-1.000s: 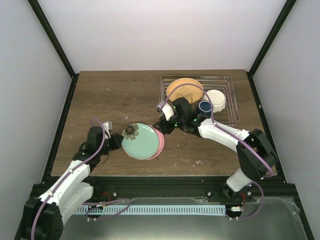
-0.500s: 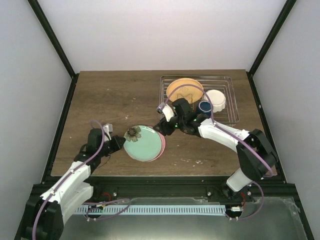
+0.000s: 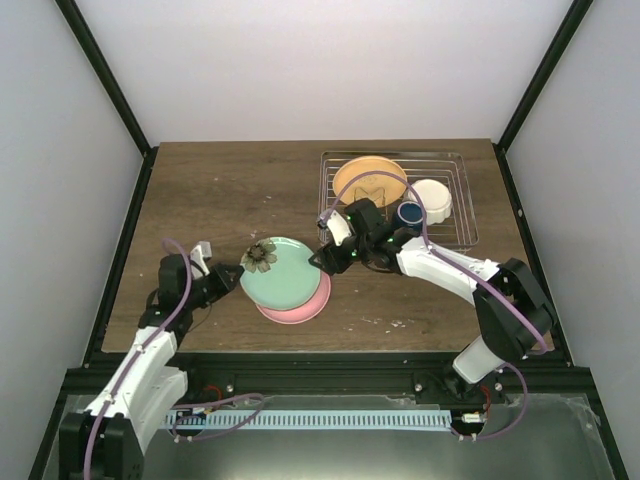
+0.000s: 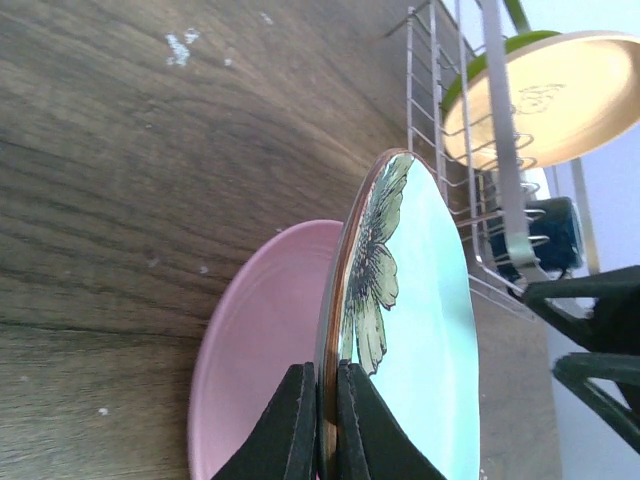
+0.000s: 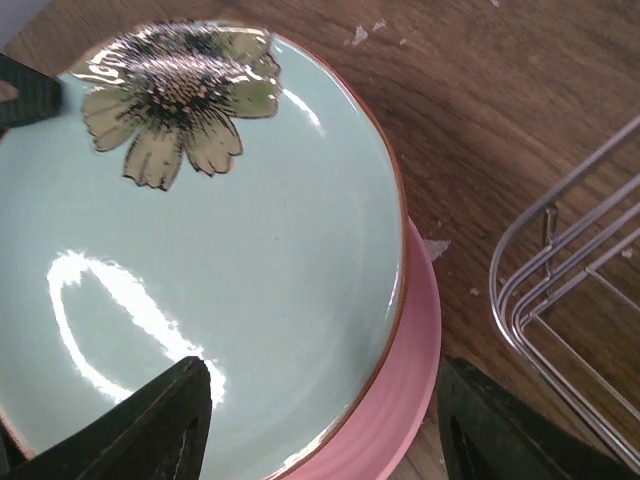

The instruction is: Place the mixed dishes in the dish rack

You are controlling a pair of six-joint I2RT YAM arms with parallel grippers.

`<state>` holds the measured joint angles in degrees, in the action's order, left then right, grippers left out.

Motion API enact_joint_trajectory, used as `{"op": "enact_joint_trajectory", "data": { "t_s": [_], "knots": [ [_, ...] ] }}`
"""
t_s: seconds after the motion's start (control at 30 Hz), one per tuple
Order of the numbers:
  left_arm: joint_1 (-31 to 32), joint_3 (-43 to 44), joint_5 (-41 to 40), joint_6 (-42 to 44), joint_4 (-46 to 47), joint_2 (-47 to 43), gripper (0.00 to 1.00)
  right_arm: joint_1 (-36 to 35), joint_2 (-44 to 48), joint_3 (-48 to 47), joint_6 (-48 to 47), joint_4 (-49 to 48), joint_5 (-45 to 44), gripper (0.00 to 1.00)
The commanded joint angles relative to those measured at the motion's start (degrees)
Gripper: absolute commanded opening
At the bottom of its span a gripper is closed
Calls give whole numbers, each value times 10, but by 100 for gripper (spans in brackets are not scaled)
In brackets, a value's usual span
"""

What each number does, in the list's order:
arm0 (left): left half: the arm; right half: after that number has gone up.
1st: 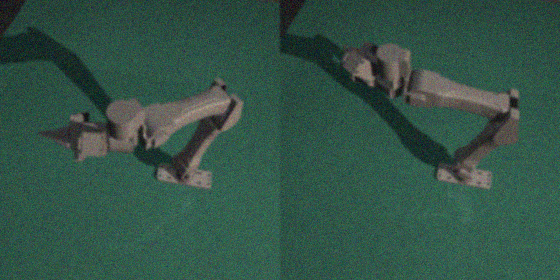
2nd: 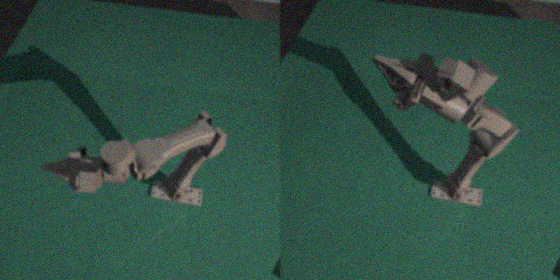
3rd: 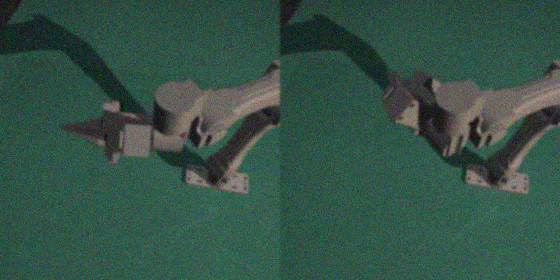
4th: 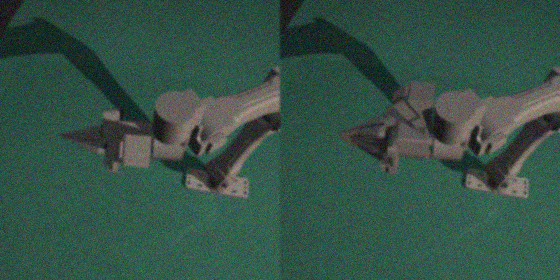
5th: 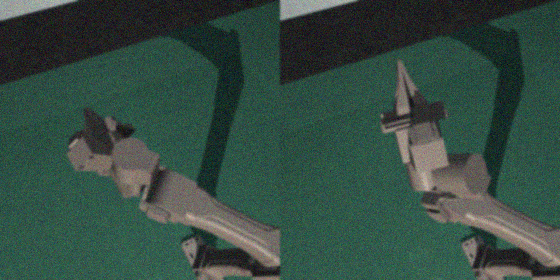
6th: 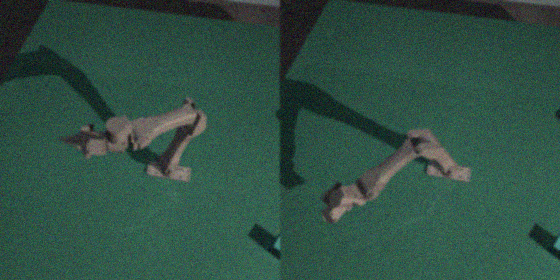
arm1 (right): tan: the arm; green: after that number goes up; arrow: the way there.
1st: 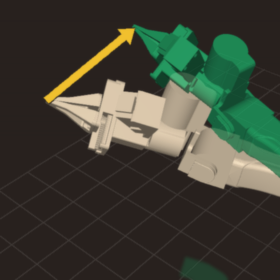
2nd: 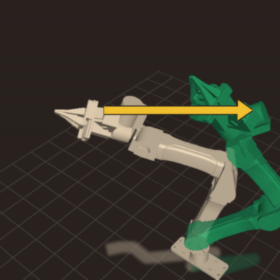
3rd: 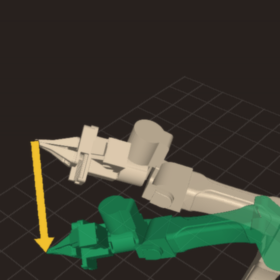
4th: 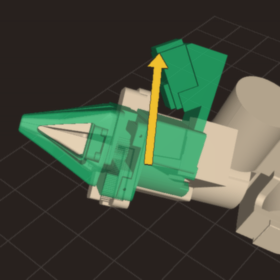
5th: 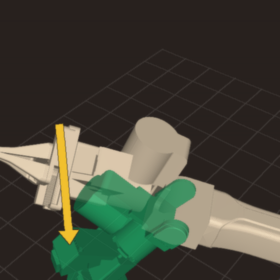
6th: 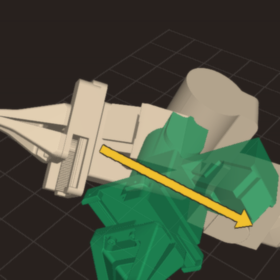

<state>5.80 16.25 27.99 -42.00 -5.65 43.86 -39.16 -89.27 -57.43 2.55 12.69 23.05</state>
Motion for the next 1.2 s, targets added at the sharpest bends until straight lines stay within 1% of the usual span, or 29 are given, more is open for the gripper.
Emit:
{"op": "enact_joint_trajectory", "data": {
  "t_s": [0.0,0.13,0.23,0.67,0.83,0.9,0.97,1.07,1.17],
  "knots": [
    [-4,34,64,-23,46,-31,0,-3,-1,-21,30,29,-12,63],
    [-4,36,63,-19,24,-52,0,-2,-16,-34,47,47,-38,64],
    [-4,36,64,-14,7,-65,0,2,-22,-36,54,47,-33,65],
    [-5,45,78,-20,4,-94,0,15,-55,-23,80,-11,152,65],
    [-5,49,81,-22,4,-100,0,16,-66,-18,89,-27,184,64],
    [-6,49,83,-24,7,-100,0,17,-68,-15,93,-38,204,62],
    [-5,47,83,-27,13,-100,0,18,-72,-11,100,-59,229,58],
    [-5,43,82,-27,19,-97,0,17,-78,-9,111,-82,263,45],
    [-6,38,75,-24,21,-93,0,17,-83,-16,114,-89,283,21]
  ]
}}
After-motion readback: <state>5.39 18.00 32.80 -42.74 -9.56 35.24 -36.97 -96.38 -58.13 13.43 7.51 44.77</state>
